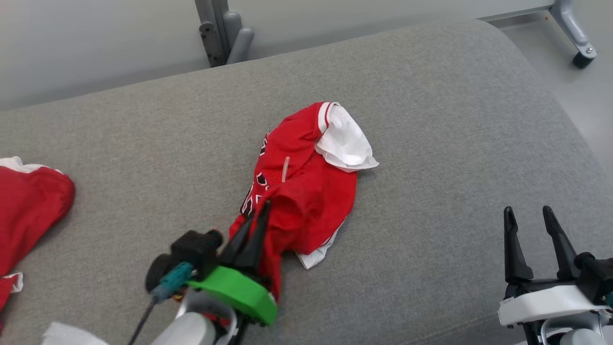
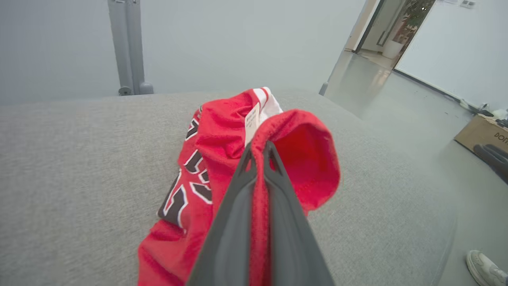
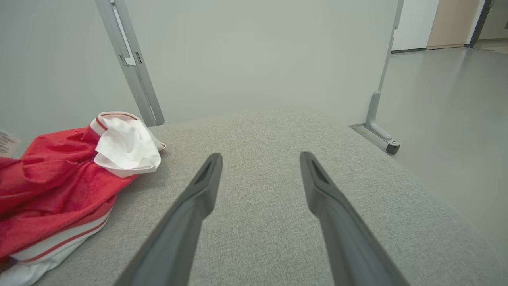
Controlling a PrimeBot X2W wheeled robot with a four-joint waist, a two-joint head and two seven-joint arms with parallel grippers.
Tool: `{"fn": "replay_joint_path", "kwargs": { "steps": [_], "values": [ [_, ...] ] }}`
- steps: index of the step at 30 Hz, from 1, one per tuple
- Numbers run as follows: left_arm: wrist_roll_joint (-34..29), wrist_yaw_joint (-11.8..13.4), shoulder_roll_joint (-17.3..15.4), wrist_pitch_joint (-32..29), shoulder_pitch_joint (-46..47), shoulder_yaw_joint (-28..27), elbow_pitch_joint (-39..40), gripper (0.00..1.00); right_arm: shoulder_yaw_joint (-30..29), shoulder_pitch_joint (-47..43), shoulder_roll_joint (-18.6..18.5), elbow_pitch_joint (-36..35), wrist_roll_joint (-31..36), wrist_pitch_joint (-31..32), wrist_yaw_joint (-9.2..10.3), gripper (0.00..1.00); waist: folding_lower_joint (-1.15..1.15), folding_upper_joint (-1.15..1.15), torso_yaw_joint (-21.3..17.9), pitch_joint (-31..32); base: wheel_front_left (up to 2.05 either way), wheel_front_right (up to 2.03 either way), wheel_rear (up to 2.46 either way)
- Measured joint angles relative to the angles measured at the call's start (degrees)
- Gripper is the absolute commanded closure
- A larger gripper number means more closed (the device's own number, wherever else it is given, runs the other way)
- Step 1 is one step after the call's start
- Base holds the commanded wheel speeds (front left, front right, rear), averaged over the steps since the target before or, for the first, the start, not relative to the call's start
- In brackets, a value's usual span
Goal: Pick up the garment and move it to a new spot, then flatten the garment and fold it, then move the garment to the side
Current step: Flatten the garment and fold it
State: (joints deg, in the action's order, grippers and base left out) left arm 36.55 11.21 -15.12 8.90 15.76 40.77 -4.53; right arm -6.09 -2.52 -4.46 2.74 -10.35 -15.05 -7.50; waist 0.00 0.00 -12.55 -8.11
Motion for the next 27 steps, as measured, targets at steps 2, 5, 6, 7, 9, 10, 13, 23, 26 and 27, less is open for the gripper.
{"fn": "replay_joint_path", "kwargs": {
  "steps": [2, 5, 6, 7, 9, 10, 13, 23, 26, 27],
  "values": [
    [1.0, 1.5, -3.5, 0.3, -2.5, -3.0, 3.0, 1.0, 0.1, -0.6, 0.0, -0.1, 0.1, 0.0, 0.0, 0.0, 0.0, 0.0, 0.9, 0.5, 0.0, 0.0, 0.0],
    [5.3, 2.5, -6.6, 1.3, -6.6, -8.1, 5.3, 1.0, 0.2, -0.8, -0.1, 0.0, 0.1, 0.0, 0.0, 0.0, 0.0, 0.0, 2.1, 1.3, 0.0, 0.0, 0.0],
    [7.0, 2.5, -6.9, 1.8, -7.7, -9.8, 5.4, 1.0, 0.2, -0.9, -0.1, 0.0, 0.1, 0.0, 0.0, 0.0, 0.0, 0.0, 2.5, 1.5, 0.0, 0.0, 0.0],
    [9.2, 2.4, -6.9, 2.4, -8.9, -11.7, 5.2, 1.0, 0.1, -1.0, -0.2, 0.0, 0.1, 0.0, 0.0, 0.0, 0.0, 0.0, 3.0, 1.6, 0.0, 0.0, 0.0],
    [10.3, 2.3, -7.7, 3.4, -10.2, -13.9, 2.8, 1.0, 0.3, -1.1, -0.5, 0.1, 0.1, 0.0, 0.0, 0.0, 0.0, 0.0, 3.8, 1.9, 0.0, 0.0, 0.0],
    [11.6, 1.8, -7.5, 3.8, -10.7, -15.1, 1.1, 1.0, 0.3, -1.1, -0.5, 0.1, 0.1, 0.0, 0.0, 0.0, 0.0, 0.0, 4.2, 2.0, 0.0, 0.0, 0.0],
    [14.3, 0.3, -6.0, 4.5, -11.2, -17.0, -5.5, 1.0, 0.8, -1.3, -0.7, 0.2, 0.1, 0.0, 0.0, 0.0, 0.0, 0.0, 5.3, 2.2, 0.0, 0.0, 0.0],
    [16.6, -4.8, -1.2, 5.8, -10.6, -18.5, -23.0, 0.0, 1.4, -1.3, -1.6, 0.2, 0.0, 0.0, 0.01, 0.0, 0.0, 0.01, 6.2, 1.8, 0.0, 0.0, 0.0],
    [16.3, -5.2, -0.6, 6.0, -10.4, -19.5, -25.7, 0.0, 1.4, -1.3, -1.7, 0.2, 0.0, 0.0, 0.0, 0.0, 0.0, 0.01, 6.2, 1.5, 0.0, 0.0, 0.0],
    [16.0, -5.2, -0.5, 6.1, -10.4, -20.3, -26.3, 0.0, 1.4, -1.3, -1.8, 0.2, 0.0, 0.0, 0.0, 0.0, 0.0, 0.01, 6.0, 1.5, 0.0, 0.0, 0.0]
  ]
}}
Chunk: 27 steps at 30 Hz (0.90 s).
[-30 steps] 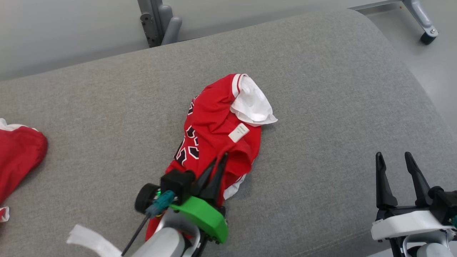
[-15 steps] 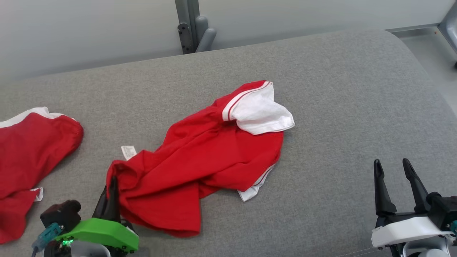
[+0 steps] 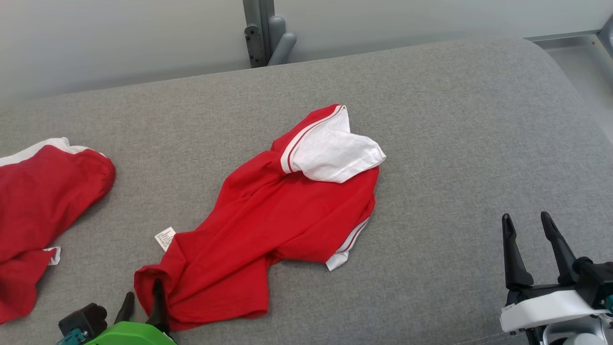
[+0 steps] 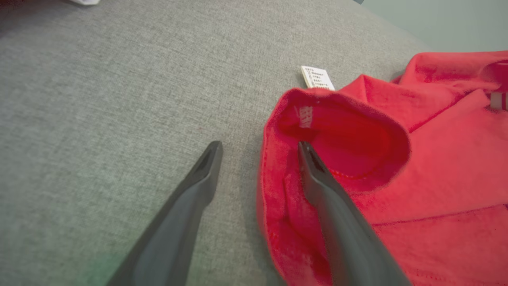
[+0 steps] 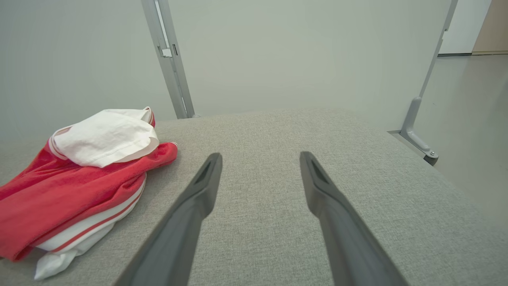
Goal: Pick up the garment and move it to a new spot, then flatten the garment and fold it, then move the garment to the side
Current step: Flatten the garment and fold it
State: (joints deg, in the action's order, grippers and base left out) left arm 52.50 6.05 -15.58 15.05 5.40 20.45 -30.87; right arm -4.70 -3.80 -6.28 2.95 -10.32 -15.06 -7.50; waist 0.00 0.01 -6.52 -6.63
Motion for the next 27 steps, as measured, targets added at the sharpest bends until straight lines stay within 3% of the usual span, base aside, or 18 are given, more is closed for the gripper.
{"fn": "replay_joint_path", "kwargs": {
  "steps": [11, 12, 13, 14, 27],
  "values": [
    [-2.9, -0.3, 0.0, 0.1, 0.9, -2.8, 1.1, 0.0, 0.0, -0.1, 0.2, 0.0, 0.0, 0.0, 0.0, 0.0, 0.0, 0.0, 0.0, -0.2, 0.0, 0.0, 0.0],
    [-2.9, -0.6, 0.0, 0.1, 1.2, -3.0, 1.0, 0.29, 0.1, -0.1, 0.2, 0.0, 0.0, 0.0, 0.0, 0.0, 0.0, 0.0, -0.1, -0.2, 0.0, 0.0, 0.0],
    [-2.8, -0.9, 0.0, 0.1, 1.2, -3.1, 0.9, 0.67, 0.2, -0.1, 0.2, 0.1, 0.0, 0.0, 0.0, 0.0, 0.0, 0.0, -0.2, -0.1, 0.0, 0.0, 0.0],
    [-2.7, -1.2, -0.1, 0.1, 1.2, -3.3, 0.8, 1.0, 0.2, -0.1, 0.2, 0.1, 0.0, 0.0, 0.01, 0.0, 0.0, 0.0, -0.3, -0.1, 0.0, 0.0, 0.0],
    [-0.8, -2.6, -1.5, 0.1, 0.8, -8.7, -1.2, 1.0, -0.1, -0.1, 0.4, 0.2, 0.0, 0.0, 0.0, 0.0, 0.0, 0.0, -0.9, -0.2, 0.0, 0.0, 0.0]
  ]
}}
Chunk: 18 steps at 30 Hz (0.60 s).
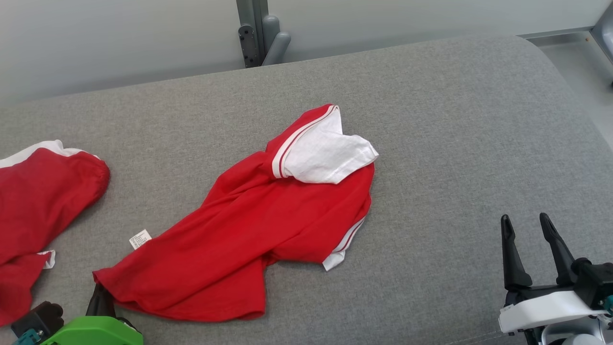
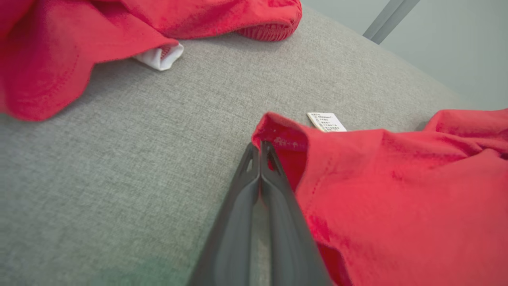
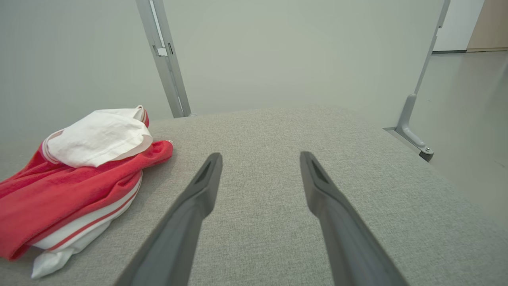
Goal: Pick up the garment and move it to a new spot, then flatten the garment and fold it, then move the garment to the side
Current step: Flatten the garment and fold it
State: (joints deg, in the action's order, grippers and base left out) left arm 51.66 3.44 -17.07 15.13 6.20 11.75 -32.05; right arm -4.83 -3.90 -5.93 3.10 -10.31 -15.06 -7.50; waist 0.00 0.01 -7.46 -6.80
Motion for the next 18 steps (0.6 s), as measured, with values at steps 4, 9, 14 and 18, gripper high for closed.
{"fn": "replay_joint_path", "kwargs": {
  "steps": [4, 9, 14, 18],
  "values": [
    [0.7, -0.4, 0.2, 0.0, 0.3, -0.2, -1.9, 0.35, 0.0, 0.0, 0.0, 0.2, 0.0, 0.0, 0.0, 0.0, 0.0, 0.0, 0.0, 0.1, 0.0, 0.0, 0.0],
    [0.6, 0.7, 0.1, 0.0, 0.0, -1.0, -2.7, 0.0, 0.1, 0.0, 0.0, 0.2, 0.0, 0.0, 0.0, 0.0, 0.0, 0.0, -0.5, 0.5, 0.0, 0.0, 0.0],
    [-1.7, 4.9, -0.8, 0.0, -3.6, -2.1, 1.9, 0.0, -0.1, -0.3, -0.1, 0.1, 0.1, 0.0, 0.0, 0.0, 0.0, -0.01, -1.4, 1.1, 0.0, 0.0, 0.0],
    [-4.1, 9.1, -3.3, -0.8, -5.9, -1.6, 10.8, 0.0, 0.0, -0.4, -0.1, 0.0, 0.4, 0.0, 0.0, 0.0, 0.0, -0.01, -2.2, 1.6, 0.0, 0.0, 0.0]
  ]
}}
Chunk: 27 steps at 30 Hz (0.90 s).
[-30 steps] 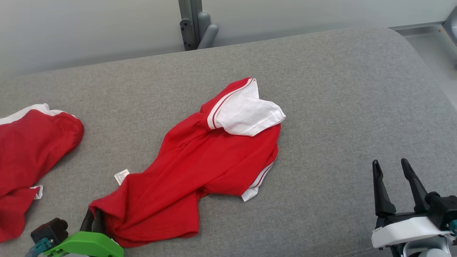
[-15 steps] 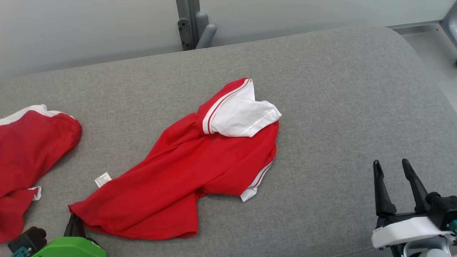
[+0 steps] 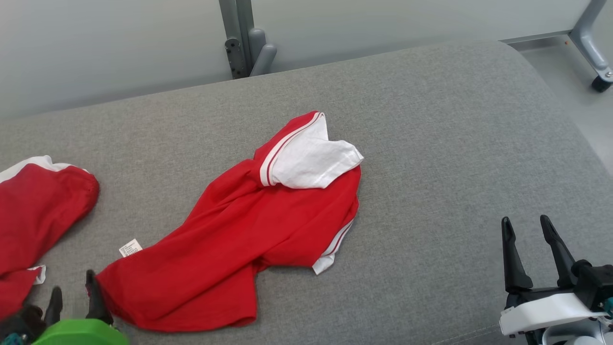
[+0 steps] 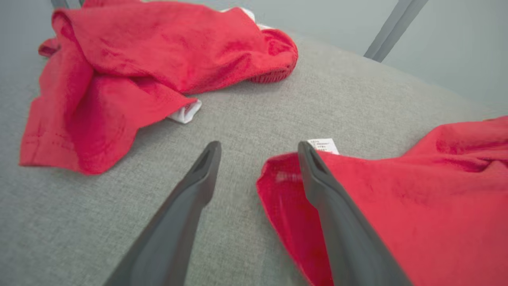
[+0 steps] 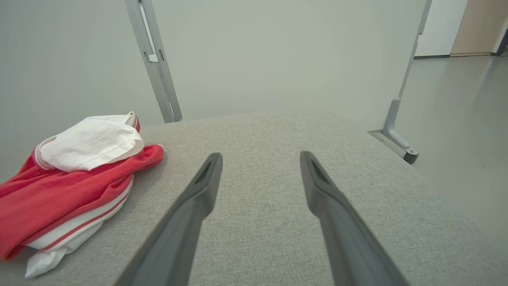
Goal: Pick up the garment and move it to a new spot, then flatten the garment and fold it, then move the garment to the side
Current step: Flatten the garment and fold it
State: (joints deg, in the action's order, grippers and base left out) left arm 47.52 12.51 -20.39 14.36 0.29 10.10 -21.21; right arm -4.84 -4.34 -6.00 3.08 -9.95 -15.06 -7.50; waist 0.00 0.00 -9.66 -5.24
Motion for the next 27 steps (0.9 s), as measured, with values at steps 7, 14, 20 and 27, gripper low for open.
{"fn": "replay_joint_path", "kwargs": {
  "steps": [7, 14, 20, 27],
  "values": [
    [-8.0, 4.4, -1.8, -7.5, 2.4, 9.0, 19.8, 0.0, 0.6, 0.3, 0.0, 0.0, 0.0, 0.0, 0.0, 0.0, 0.0, 0.0, -1.9, 0.3, 0.0, 0.0, 0.0],
    [-12.8, 3.5, 2.9, -15.8, 12.9, 19.7, 19.8, 0.0, 1.4, 1.7, 0.9, 0.3, -0.2, 0.0, 0.0, 0.0, 0.0, 0.0, -4.6, -0.6, 0.0, 0.0, 0.0],
    [-14.4, 1.9, 6.3, -16.6, 17.4, 23.4, 13.7, 0.0, 1.4, 2.3, 1.5, 0.4, -0.3, 0.0, 0.0, 0.0, 0.0, 0.0, -7.8, -1.4, 0.0, 0.0, 0.0],
    [-15.4, 1.4, 6.9, -8.7, 16.0, 23.0, 9.7, 0.0, 0.4, 1.7, 1.7, 0.0, 0.0, 0.0, 0.01, 0.0, 0.0, 0.0, -9.7, -1.6, 0.0, 0.0, 0.0]
  ]
}}
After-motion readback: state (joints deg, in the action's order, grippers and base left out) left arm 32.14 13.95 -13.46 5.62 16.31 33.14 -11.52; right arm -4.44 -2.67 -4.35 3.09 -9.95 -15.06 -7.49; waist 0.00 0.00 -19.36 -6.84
